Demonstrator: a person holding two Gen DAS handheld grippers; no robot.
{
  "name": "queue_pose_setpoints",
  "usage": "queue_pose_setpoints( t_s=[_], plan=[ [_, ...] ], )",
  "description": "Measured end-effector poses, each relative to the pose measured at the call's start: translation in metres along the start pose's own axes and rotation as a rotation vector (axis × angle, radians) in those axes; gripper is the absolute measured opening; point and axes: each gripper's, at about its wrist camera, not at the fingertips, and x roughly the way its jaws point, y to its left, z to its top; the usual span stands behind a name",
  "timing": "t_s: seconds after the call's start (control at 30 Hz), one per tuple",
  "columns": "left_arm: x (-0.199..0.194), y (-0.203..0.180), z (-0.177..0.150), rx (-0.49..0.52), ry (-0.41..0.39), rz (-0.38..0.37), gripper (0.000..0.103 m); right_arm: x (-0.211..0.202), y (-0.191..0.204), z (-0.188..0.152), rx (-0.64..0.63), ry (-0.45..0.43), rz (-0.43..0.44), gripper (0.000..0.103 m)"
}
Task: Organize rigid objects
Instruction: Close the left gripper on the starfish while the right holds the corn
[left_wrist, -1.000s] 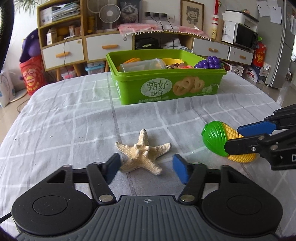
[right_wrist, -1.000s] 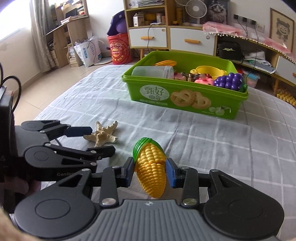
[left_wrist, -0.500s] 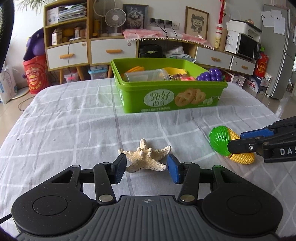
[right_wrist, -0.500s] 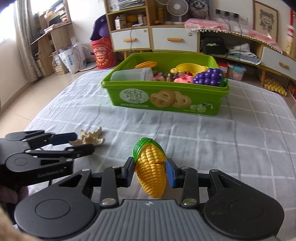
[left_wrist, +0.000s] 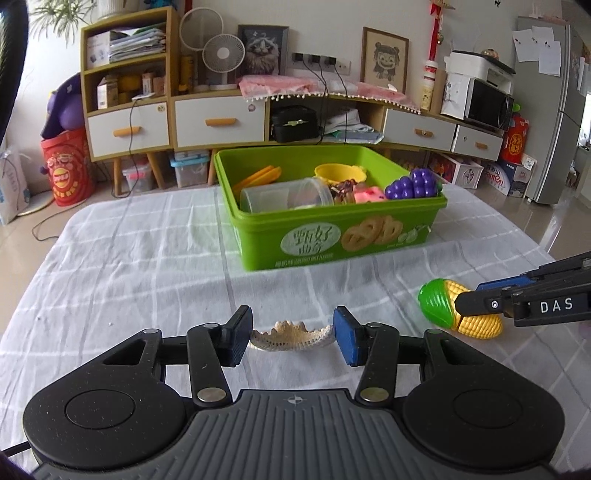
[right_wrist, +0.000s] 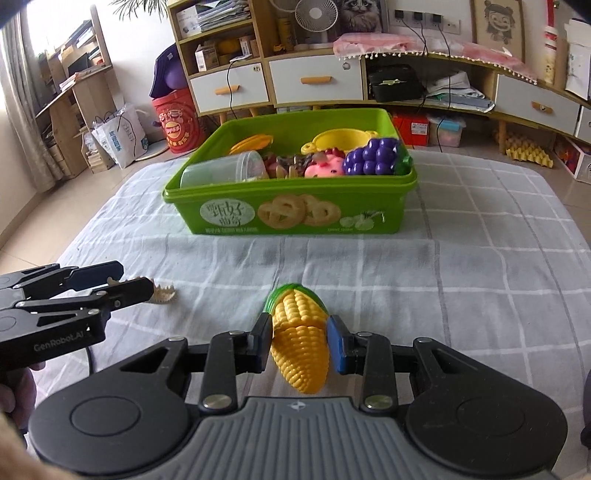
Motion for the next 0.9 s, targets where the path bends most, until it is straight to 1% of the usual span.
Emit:
queue_pose_setpoints(
  t_s=[0.2,0.23,0.27,0.3,0.43,0.53,0.6,0.67,0.7,0.73,0.77,0.83,0.9],
  plan=[
    [0.004,-0.002,0.013,0.007,-0.014,-0.006,0.053,-0.003,-0.006,0.017,0.027,-0.014,-0.006,0.019],
    [0.005,-0.002,0.016,0.006,-0.019,-0.009,0.053,-0.003,-0.008,0.022,0.031,-0.02,-0.008,0.016],
    [0.005,-0.002,0.02,0.006,-0.025,-0.013,0.053,-0.004,-0.009,0.025,0.034,-0.027,-0.007,0.009],
    [0.006,-0.002,0.024,0.008,-0.031,-0.016,0.053,-0.005,-0.01,0.029,0.04,-0.033,-0.002,0.007],
    [0.011,-0.005,0.036,0.021,-0.044,-0.027,0.053,-0.007,-0.019,0.044,0.079,-0.055,0.022,0.007],
    [0.012,-0.009,0.039,0.032,-0.049,-0.034,0.053,-0.006,-0.026,0.044,0.087,-0.051,0.017,0.007],
    [0.013,-0.011,0.038,0.04,-0.049,-0.043,0.053,-0.004,-0.033,0.039,0.114,-0.037,0.025,0.012],
    [0.015,-0.013,0.032,0.045,-0.039,-0.05,0.053,-0.002,-0.04,0.032,0.144,-0.007,0.05,0.025],
    [0.016,-0.014,0.03,0.047,-0.032,-0.053,0.053,-0.001,-0.041,0.029,0.15,0.01,0.055,0.029],
    [0.017,-0.016,0.027,0.047,-0.025,-0.055,0.053,0.0,-0.041,0.024,0.148,0.029,0.054,0.039],
    [0.018,-0.016,0.024,0.047,-0.017,-0.058,0.053,0.001,-0.04,0.019,0.138,0.041,0.051,0.046],
    [0.019,-0.018,0.019,0.046,-0.002,-0.063,0.053,0.002,-0.036,0.012,0.115,0.056,0.05,0.048],
    [0.02,-0.02,0.014,0.047,0.009,-0.067,0.053,0.006,-0.033,0.005,0.102,0.077,0.059,0.049]
  ],
)
